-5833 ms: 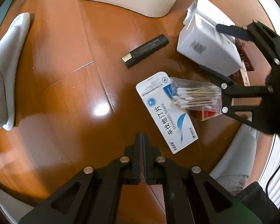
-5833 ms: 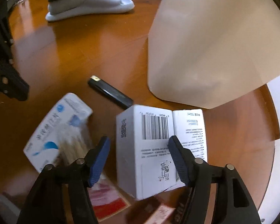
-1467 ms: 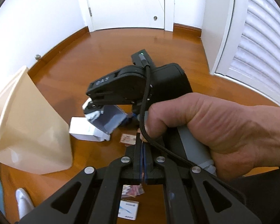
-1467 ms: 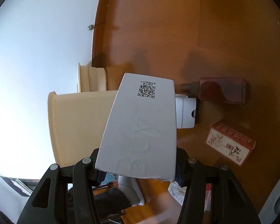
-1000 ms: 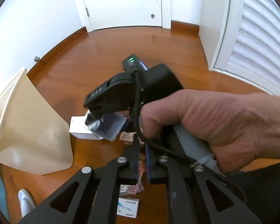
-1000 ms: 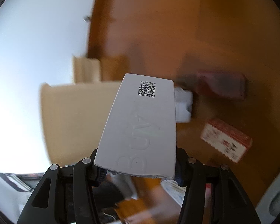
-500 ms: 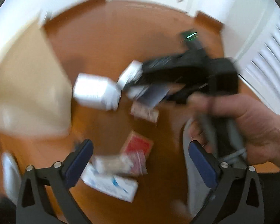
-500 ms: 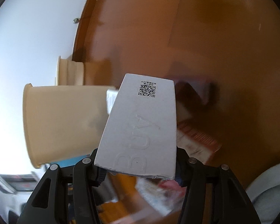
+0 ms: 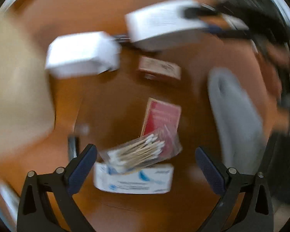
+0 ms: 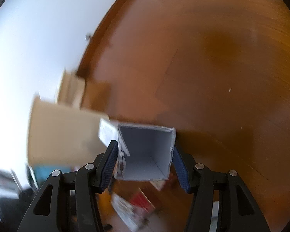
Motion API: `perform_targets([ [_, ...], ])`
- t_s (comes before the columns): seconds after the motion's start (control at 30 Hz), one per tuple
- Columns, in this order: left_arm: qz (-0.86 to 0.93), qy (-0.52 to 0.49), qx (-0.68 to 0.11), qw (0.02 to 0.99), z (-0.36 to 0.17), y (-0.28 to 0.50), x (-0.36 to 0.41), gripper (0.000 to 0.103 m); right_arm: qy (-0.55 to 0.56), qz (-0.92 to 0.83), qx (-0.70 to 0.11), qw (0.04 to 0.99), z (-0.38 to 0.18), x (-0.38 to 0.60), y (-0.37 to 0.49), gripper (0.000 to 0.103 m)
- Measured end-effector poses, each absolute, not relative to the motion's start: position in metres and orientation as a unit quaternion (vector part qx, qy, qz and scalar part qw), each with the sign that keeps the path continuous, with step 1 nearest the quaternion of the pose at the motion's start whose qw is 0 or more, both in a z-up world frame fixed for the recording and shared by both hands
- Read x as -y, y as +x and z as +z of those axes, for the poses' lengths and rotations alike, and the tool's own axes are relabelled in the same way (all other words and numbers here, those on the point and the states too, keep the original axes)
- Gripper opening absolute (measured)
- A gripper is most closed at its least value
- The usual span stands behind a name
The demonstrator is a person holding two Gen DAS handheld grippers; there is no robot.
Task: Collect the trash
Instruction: 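Grasp the cotton swab bag with the left tool while the right tool holds the white box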
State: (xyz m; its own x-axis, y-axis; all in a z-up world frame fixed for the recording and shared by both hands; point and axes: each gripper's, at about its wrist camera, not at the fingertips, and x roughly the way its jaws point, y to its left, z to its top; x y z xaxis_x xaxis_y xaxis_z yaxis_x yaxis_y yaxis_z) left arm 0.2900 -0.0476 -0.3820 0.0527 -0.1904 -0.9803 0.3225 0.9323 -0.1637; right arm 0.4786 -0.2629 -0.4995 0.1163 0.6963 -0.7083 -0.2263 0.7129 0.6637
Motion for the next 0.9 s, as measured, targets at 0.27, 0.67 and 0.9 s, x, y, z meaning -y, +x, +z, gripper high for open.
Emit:
perform_targets([
  [0.27,-0.265,0.173,-0.652,0.689,-0.393,0.298,0.071,0.100,0.176,0.335,-0.577,0.724,-0.501,0.247,0.464,0.051],
  [0.67,-0.356,0.239,-0.671,0.606,-0.428,0.308,0.088,0.056,0.184,0.327,-0.544,0.750,-0.470,0.289,0.462,0.052],
  [0.9,-0.378,0.215,-0.689,0.579,-0.429,0.316,0.091,0.016,0.206,0.308,-0.547,0.751,-0.475,0.296,0.463,0.053],
])
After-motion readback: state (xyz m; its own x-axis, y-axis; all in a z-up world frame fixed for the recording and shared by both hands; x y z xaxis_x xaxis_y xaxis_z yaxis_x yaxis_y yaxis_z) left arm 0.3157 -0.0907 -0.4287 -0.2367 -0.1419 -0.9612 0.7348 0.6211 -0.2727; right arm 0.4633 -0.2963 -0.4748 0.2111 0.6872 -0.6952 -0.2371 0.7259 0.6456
